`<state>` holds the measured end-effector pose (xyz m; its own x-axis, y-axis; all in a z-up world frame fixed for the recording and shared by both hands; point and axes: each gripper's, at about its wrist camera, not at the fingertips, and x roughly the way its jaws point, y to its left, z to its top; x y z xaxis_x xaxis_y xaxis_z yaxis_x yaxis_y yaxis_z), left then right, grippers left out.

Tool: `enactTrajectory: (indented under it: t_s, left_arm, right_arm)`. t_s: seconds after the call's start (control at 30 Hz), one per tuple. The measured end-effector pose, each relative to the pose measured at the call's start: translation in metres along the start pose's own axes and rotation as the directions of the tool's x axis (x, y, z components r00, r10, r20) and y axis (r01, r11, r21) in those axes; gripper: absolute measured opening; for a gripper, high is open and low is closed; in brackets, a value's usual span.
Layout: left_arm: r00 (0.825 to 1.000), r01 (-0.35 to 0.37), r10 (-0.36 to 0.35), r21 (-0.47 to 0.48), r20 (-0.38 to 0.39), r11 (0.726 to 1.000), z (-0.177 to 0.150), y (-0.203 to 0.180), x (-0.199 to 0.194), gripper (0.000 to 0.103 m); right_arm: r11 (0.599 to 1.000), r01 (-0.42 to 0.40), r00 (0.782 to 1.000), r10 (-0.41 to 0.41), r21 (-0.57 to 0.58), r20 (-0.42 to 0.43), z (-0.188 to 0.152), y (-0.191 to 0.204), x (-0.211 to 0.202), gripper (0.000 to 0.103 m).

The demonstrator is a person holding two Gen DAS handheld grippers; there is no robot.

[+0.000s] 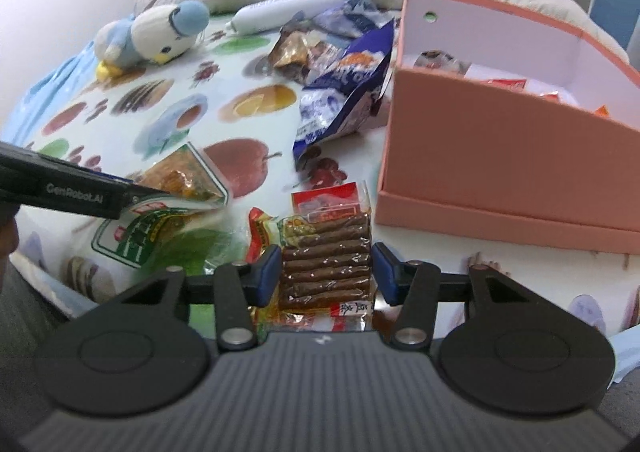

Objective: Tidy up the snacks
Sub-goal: 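Carry the strip pack and green pastry pack over the pink box with both tools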

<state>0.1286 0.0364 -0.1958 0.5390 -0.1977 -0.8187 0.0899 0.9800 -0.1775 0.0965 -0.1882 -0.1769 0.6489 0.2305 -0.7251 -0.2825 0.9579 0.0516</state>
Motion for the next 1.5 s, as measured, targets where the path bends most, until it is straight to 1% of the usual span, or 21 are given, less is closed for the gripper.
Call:
enactTrajectory:
  t_s: [0.17,0.3,0.57,0.7,0.87,0.93,1.03,1.13,1.33,1.5]
  left_arm:
    - [0.999,-0.012,0.014,-0.043,0.044,0.999,0.006,0.001,-0.019,0.035]
    - [0.996,0.006,-0.001,-0.062,0.086,0.998,0.012,0.002,-0.041,0.035]
    - [0.983,0.002,0.017,-0.102,0.183,0.995,0.020,-0.010,-0.090,0.035]
    - [0.975,0.021,0.007,-0.122,0.221,0.992,0.023,-0.020,-0.110,0.035]
    - [0.968,0.050,-0.014,-0.139,0.250,0.989,0.026,-0.030,-0.128,0.035]
    - [0.967,0.044,-0.012,-0.120,0.255,0.992,0.027,-0.037,-0.133,0.035]
    - [0.964,0.068,-0.036,-0.112,0.262,0.991,0.030,-0.046,-0.139,0.035]
    - [0.960,0.087,-0.062,-0.083,0.272,0.993,0.033,-0.060,-0.144,0.035]
    - [0.956,0.130,-0.118,-0.028,0.268,0.991,0.036,-0.091,-0.141,0.035]
    - [0.954,0.146,-0.143,0.007,0.263,0.989,0.042,-0.111,-0.136,0.035]
  right_arm:
    - [1.000,0.010,0.999,-0.011,0.024,0.045,0.006,-0.002,-0.016,0.052]
    - [0.999,0.008,0.996,-0.012,0.046,0.085,0.012,-0.003,-0.032,0.052]
    - [0.996,-0.007,0.987,-0.008,0.094,0.159,0.029,-0.005,-0.068,0.052]
    - [0.993,-0.005,0.979,-0.019,0.117,0.201,0.036,-0.006,-0.088,0.052]
    - [0.989,0.001,0.969,-0.038,0.146,0.246,0.044,-0.014,-0.108,0.052]
    - [0.989,0.007,0.965,-0.046,0.151,0.259,0.046,-0.017,-0.115,0.052]
    - [0.987,0.017,0.960,-0.061,0.160,0.273,0.046,-0.021,-0.125,0.052]
    - [0.984,0.030,0.955,-0.080,0.176,0.285,0.046,-0.028,-0.136,0.052]
    - [0.975,0.066,0.946,-0.129,0.214,0.297,0.040,-0.047,-0.149,0.052]
    - [0.964,0.089,0.940,-0.164,0.249,0.298,0.034,-0.065,-0.157,0.052]
